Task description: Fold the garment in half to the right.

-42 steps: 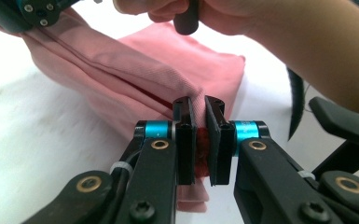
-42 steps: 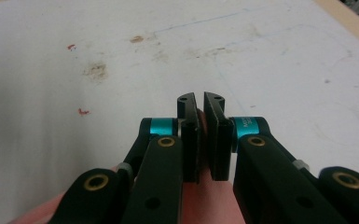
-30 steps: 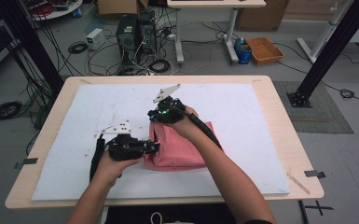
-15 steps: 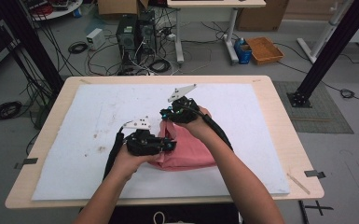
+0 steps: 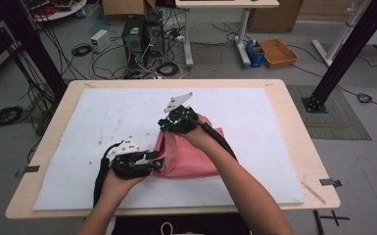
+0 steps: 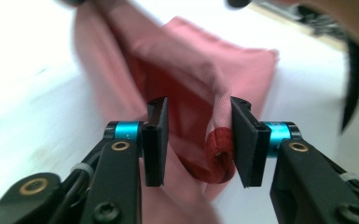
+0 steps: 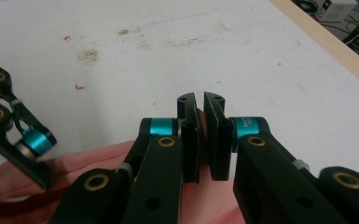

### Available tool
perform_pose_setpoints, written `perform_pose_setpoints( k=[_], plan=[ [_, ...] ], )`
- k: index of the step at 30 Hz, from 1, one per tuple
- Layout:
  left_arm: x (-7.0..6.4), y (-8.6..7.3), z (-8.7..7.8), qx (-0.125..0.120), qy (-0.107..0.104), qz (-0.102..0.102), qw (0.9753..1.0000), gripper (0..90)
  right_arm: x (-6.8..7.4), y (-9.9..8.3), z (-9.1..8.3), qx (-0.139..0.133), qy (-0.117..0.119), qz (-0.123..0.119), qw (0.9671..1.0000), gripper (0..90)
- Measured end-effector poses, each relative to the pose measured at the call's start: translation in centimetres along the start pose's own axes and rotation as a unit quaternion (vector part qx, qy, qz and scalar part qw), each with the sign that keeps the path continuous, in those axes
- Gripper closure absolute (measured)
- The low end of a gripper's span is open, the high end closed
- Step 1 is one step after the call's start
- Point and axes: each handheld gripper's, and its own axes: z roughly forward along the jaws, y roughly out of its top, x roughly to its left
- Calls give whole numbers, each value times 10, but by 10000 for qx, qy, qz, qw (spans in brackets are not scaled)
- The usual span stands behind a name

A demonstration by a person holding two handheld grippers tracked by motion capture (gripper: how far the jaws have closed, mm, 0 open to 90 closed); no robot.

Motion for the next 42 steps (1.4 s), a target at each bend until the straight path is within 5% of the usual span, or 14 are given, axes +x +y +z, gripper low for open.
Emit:
perform_pose_setpoints(
  k=[4,11,15,20,26,32,36,42],
  plan=[
    [2,-10,-4,230,520,-4,9984,437,2,2,5,39,4,-20,10000,856],
    [10,-26,11,761,692,-212,9945,407,5,5,11,30,31,-66,10000,856],
    [7,-28,16,1006,723,-128,9922,413,4,4,13,47,57,-76,9999,856],
    [5,-25,14,1173,690,33,9907,557,5,4,15,52,61,-95,9999,856],
    [10,-24,7,1119,631,38,9917,700,5,4,14,51,54,-96,9999,856],
    [10,-18,-2,852,324,-66,9958,782,4,4,11,43,15,-82,10000,856],
    [3,-5,-5,543,-132,-62,9984,789,-1,2,4,-24,-26,-35,10000,856],
    [-9,12,6,371,-650,40,9972,790,-6,0,-10,-74,-124,1,9999,856]
  ],
)
